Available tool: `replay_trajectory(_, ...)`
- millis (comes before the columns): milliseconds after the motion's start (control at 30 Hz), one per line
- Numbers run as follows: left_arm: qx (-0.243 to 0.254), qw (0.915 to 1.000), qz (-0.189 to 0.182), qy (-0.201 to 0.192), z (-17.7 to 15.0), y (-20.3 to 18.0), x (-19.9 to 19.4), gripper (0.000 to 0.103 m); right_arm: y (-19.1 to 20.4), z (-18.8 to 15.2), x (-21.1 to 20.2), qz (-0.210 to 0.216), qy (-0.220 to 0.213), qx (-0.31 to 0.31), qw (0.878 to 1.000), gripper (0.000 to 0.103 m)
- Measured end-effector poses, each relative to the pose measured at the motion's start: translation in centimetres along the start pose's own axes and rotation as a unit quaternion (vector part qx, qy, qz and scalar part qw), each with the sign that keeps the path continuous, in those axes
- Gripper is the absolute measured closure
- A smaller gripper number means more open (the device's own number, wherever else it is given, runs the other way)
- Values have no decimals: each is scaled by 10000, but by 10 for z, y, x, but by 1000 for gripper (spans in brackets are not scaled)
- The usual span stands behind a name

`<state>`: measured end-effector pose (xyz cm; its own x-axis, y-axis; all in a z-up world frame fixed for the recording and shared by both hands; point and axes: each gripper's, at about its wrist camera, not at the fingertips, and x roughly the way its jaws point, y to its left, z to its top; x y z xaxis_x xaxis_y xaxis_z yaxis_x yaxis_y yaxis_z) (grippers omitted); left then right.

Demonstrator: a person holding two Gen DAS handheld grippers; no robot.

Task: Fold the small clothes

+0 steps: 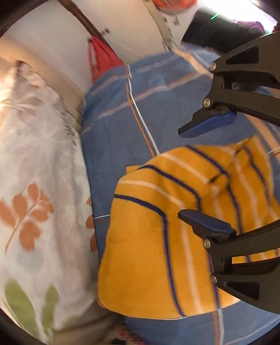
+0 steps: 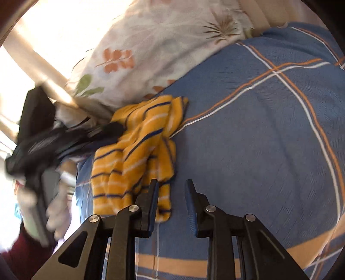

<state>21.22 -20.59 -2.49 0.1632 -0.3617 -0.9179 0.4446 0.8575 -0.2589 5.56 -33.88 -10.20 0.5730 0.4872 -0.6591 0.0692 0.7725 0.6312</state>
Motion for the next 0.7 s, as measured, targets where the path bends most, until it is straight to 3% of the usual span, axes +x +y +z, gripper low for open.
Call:
replay_trajectory(100,128,9961,370,786,18,-9,42,35,26,-7,4,119,-47,-518,9986,53)
replay_trajectory(133,168,9945,493,903,21,-11,47,36,32,-9,6,56,-67,-715,9974,53)
replay_trajectory(167,251,9935,615,920,25,-15,49,41,37,-9,10,17,-80,-838,9964,53)
replay_trajectory(200,339,9923,769,906,29,-19,48,58,41,-9,15,44,-73,-921,9957,53)
replay_trajectory(233,371,9921,803,887,33,-20,46,73,44,-9,23,153,36,-954,9953,61)
replay_trajectory(267,324,9932,717,860,38,-19,43,78,46,-9,31,292,181,-953,9949,72)
replay_trajectory(300,249,9941,633,845,42,-17,41,85,47,-11,39,436,355,-955,9938,90)
replay_trajectory(367,100,9950,551,832,47,-13,40,86,45,-19,52,613,677,-854,9922,90)
replay_trajectory(467,117,9960,470,754,44,-13,41,86,32,-38,66,511,1012,-767,9906,92)
replay_trajectory(600,93,9981,185,581,37,-9,40,81,15,-36,60,649,948,-402,9926,94)
replay_trajectory(700,-147,9984,-265,471,39,1,30,80,14,-33,62,593,1010,-488,9919,94)
